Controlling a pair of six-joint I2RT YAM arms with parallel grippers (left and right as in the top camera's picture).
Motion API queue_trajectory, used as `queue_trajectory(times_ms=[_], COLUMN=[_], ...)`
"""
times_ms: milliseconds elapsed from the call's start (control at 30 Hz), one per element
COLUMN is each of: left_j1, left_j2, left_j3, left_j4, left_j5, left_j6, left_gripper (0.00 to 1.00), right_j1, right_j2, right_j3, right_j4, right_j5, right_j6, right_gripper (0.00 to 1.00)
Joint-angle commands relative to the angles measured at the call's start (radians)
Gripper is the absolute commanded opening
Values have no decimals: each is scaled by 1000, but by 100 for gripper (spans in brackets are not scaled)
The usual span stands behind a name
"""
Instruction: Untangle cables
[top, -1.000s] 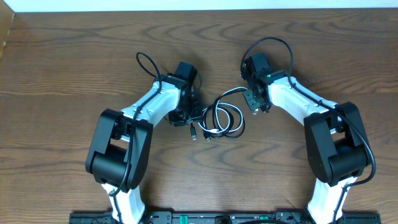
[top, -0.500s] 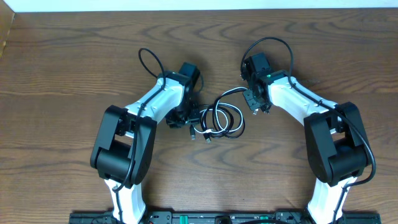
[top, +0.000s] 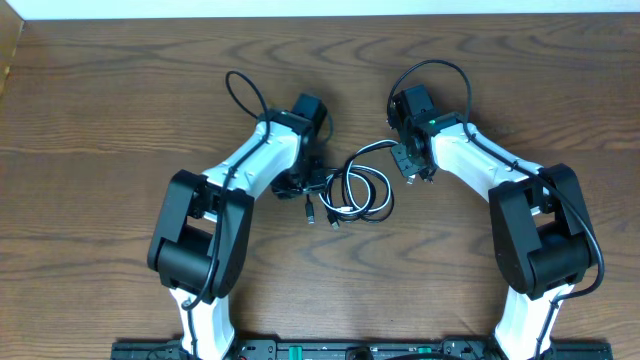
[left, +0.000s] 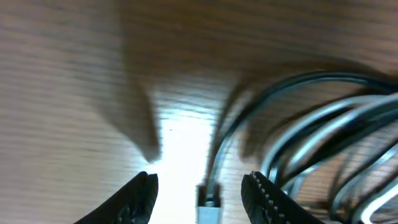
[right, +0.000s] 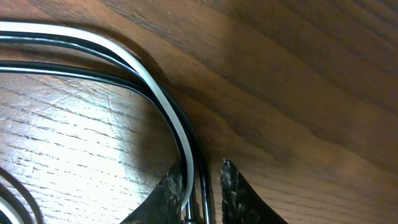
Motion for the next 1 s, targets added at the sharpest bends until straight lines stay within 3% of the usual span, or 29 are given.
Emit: queue_trajectory(times_ms=[0,400,567,667,967], left_j1=[-24,-37,-44,-50,-50], left_j2=[6,10,13,13,14], left_j3=[15,11,11,11,11], left_j4=[18,34,47,48,59], left_j5=[-14,-137,-133,-103,-31], left_j6=[-16,-16,-16,-16,-16], left_gripper=[49,49,50,57,57], right_j1=[5,5,5,5,5], right_j2=[61,61,61,61,61], right_j3=[-31,-31,-31,-31,-31], right_j4=[-9,-10,-10,-10,-10], right_j5=[-1,-1,-1,-1,-1], right_j6=[-6,-6,-6,-6,-6], right_gripper=[18,21,21,22,21])
